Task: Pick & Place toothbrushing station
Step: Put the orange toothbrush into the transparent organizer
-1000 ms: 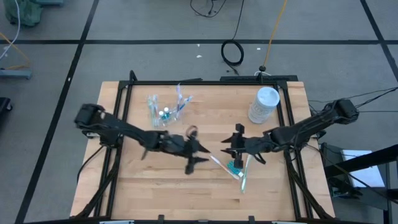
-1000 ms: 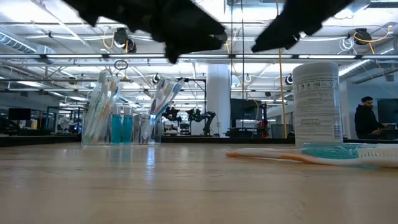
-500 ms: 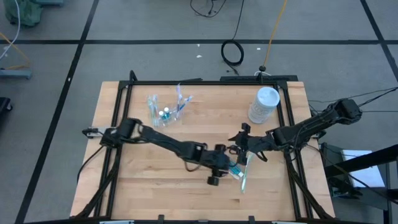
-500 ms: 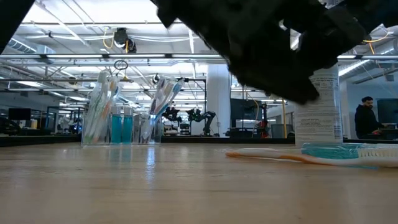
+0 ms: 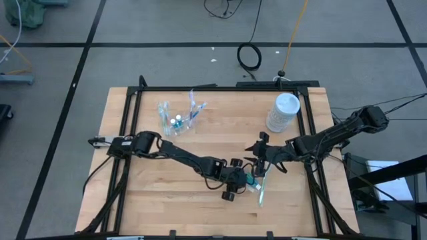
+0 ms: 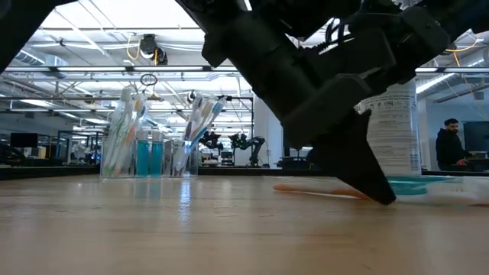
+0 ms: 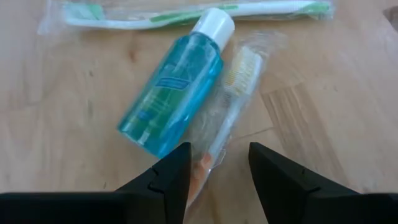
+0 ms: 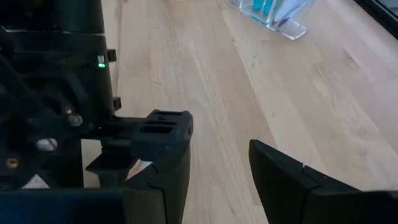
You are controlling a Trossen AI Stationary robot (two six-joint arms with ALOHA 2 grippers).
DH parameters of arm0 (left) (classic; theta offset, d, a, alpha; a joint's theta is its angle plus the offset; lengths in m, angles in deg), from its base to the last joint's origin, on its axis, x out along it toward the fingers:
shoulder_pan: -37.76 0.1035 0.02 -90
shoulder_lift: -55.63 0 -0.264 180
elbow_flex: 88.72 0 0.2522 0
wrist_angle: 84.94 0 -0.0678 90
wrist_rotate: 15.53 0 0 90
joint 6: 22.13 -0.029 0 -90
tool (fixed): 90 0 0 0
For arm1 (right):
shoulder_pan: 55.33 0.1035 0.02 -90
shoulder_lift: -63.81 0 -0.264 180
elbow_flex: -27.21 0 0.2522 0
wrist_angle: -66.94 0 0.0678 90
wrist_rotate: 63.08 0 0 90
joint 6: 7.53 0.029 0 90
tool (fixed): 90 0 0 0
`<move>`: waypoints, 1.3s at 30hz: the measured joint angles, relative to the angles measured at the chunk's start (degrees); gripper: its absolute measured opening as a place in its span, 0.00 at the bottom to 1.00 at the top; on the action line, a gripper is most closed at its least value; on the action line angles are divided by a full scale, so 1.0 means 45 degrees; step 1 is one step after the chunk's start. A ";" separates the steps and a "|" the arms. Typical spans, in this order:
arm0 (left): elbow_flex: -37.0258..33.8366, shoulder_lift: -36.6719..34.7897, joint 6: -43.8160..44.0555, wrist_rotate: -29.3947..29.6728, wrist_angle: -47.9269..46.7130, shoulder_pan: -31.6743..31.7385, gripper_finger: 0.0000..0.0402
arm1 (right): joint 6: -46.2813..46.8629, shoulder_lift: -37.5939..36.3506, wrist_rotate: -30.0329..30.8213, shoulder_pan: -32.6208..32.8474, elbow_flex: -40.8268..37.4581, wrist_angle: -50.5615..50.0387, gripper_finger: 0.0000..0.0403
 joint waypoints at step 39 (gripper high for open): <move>-0.3269 -1.0969 -0.2009 0.4970 -0.5405 -0.1811 0.01 | -0.0045 0.0000 -0.0019 0.0000 0.0024 0.0019 0.39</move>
